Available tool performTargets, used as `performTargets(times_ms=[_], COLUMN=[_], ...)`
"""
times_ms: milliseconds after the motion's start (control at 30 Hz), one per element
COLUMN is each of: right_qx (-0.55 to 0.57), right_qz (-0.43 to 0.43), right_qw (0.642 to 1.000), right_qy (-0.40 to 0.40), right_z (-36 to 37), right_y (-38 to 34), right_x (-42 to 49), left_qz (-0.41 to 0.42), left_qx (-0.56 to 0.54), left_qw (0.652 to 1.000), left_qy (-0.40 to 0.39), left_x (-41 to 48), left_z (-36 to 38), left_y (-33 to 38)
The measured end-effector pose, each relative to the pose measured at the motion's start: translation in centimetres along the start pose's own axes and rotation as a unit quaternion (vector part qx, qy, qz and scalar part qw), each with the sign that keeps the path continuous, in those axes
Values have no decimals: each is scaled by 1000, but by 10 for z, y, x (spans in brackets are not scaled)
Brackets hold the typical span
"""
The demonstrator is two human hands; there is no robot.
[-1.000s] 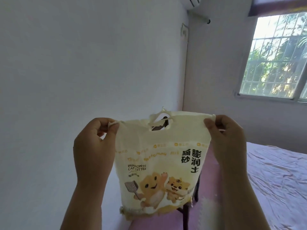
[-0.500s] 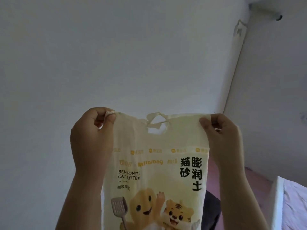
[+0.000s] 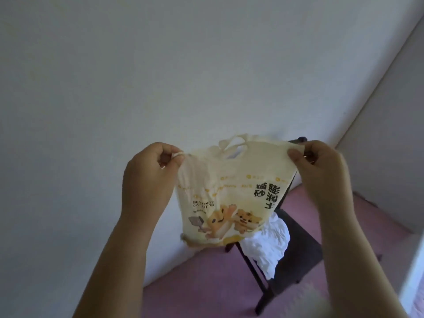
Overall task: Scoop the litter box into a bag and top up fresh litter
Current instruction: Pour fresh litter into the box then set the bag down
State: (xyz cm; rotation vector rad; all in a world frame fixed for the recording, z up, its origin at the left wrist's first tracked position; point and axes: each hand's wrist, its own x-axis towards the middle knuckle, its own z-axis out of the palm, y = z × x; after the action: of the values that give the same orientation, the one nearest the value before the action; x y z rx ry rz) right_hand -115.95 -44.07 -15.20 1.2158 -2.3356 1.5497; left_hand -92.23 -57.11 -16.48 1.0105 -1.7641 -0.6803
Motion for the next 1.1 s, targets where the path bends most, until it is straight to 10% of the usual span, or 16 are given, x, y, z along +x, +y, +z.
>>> performTargets(times_ms=[500,1100], right_qx=[-170,-372], right_qz=[17,-218], right_qw=[933,704], right_qy=[-316,-565], right_z=[196,349], right_y=[194,392], right_x=[27,-10], left_qz=[-201,-330], left_qx=[217,361], left_qw=[951,823], left_qy=[-90,-288], left_x=[-46,-149], left_z=[114,231], left_y=[-205,-400])
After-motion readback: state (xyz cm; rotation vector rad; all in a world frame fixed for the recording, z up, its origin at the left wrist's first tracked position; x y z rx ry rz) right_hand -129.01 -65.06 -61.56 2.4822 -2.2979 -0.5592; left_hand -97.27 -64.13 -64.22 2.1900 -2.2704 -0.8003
